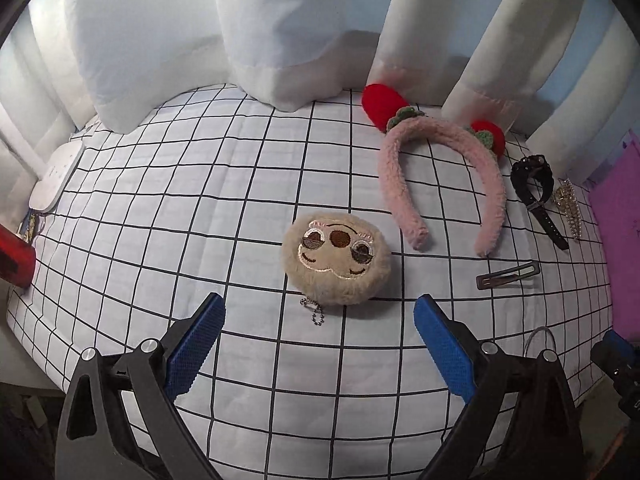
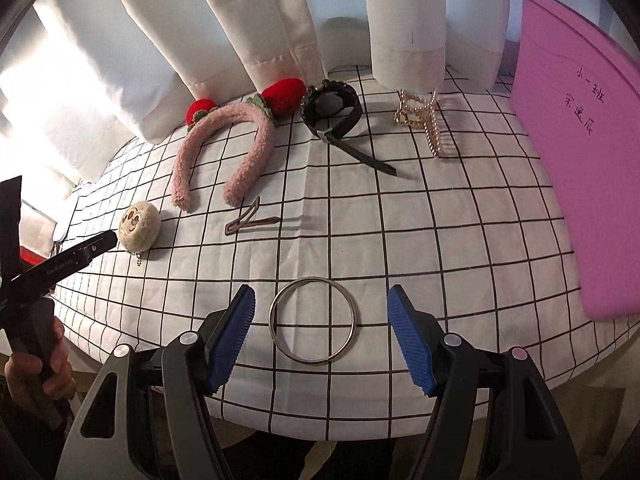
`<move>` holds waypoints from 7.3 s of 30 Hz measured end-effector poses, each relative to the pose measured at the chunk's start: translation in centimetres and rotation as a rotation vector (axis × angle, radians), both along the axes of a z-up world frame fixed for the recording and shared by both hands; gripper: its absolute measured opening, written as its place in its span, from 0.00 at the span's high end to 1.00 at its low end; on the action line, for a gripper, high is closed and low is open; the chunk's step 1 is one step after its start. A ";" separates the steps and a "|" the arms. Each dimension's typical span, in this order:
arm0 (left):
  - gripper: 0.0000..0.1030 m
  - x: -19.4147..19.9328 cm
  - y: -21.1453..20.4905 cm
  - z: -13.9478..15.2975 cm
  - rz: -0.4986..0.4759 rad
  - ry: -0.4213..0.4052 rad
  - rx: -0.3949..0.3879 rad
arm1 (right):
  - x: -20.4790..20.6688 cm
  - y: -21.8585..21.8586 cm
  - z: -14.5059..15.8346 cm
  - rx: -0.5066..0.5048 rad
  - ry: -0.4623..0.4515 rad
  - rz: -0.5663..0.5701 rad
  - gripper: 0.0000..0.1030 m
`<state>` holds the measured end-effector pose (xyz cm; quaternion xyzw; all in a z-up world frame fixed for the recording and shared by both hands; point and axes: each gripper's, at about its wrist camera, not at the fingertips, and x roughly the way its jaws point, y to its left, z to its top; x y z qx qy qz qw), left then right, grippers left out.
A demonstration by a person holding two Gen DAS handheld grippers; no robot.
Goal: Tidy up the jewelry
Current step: 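Grasp the plush face keychain with the left tool while the right tool grasps the large bangle, then carry the plush keychain and large bangle over the pink tub and release both, then withdraw both open tools from the tub toward the table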
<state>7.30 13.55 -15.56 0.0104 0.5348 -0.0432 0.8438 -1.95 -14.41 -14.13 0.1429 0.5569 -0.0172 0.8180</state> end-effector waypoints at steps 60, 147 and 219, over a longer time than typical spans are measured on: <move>0.05 5.2 -2.7 -6.7 -0.141 -0.021 0.031 | 0.1 4.3 -7.7 -0.221 0.001 -0.022 0.08; 0.43 -5.6 -25.6 16.9 -0.455 -0.357 -0.180 | -7.9 -13.8 17.5 -0.269 -0.472 -0.158 0.31; 0.08 -5.0 -48.7 13.9 -0.533 -0.240 -0.164 | -9.7 -35.0 12.7 -0.150 -0.320 -0.399 0.30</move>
